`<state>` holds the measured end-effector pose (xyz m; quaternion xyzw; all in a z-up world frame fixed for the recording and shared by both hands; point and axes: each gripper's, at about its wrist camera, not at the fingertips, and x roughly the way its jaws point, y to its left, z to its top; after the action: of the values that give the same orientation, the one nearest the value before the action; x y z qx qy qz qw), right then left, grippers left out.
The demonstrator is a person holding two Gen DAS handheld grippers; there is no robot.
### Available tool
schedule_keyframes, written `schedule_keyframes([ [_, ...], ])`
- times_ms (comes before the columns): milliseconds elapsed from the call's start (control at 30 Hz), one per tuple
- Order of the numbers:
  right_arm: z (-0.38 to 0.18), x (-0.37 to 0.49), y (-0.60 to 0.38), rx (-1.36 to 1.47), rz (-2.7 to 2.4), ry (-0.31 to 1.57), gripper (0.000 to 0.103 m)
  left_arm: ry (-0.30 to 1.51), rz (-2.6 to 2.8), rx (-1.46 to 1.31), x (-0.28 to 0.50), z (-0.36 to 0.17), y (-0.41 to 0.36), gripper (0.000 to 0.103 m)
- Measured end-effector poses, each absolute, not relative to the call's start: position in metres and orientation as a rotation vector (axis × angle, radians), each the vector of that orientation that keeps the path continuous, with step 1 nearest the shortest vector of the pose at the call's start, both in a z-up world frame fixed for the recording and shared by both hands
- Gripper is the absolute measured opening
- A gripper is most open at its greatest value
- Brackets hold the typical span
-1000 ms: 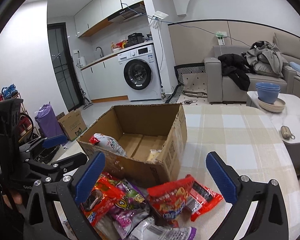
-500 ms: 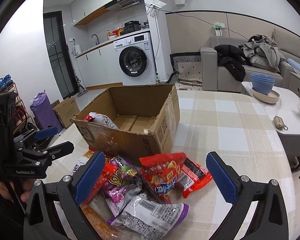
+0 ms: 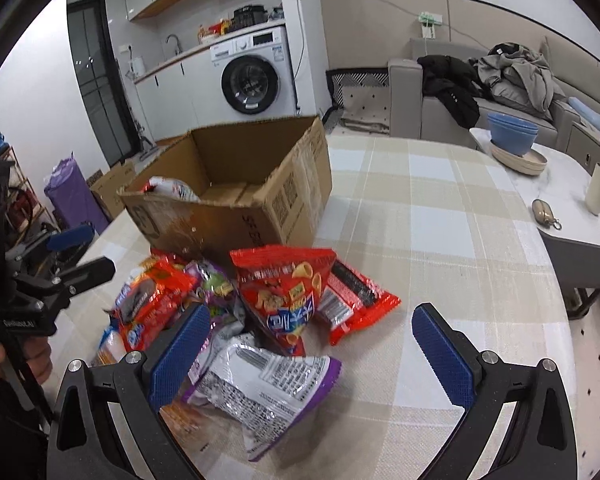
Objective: Organize snacks
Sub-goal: 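Move both tools back down to the remaining snack pile, then grasp the red Oreo pack with left gripper while right gripper grasps the white-and-purple bag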
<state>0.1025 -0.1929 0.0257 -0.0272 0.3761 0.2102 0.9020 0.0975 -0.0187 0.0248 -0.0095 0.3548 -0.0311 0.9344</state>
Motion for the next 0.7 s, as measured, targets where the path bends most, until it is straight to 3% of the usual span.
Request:
schedule_keyframes([
  [700, -0.011, 0.099, -0.162, -0.201, 0.498, 0.921, 0.103, 0.791, -0.141, 0.067, 0.099, 0.011, -0.056, 0.102],
])
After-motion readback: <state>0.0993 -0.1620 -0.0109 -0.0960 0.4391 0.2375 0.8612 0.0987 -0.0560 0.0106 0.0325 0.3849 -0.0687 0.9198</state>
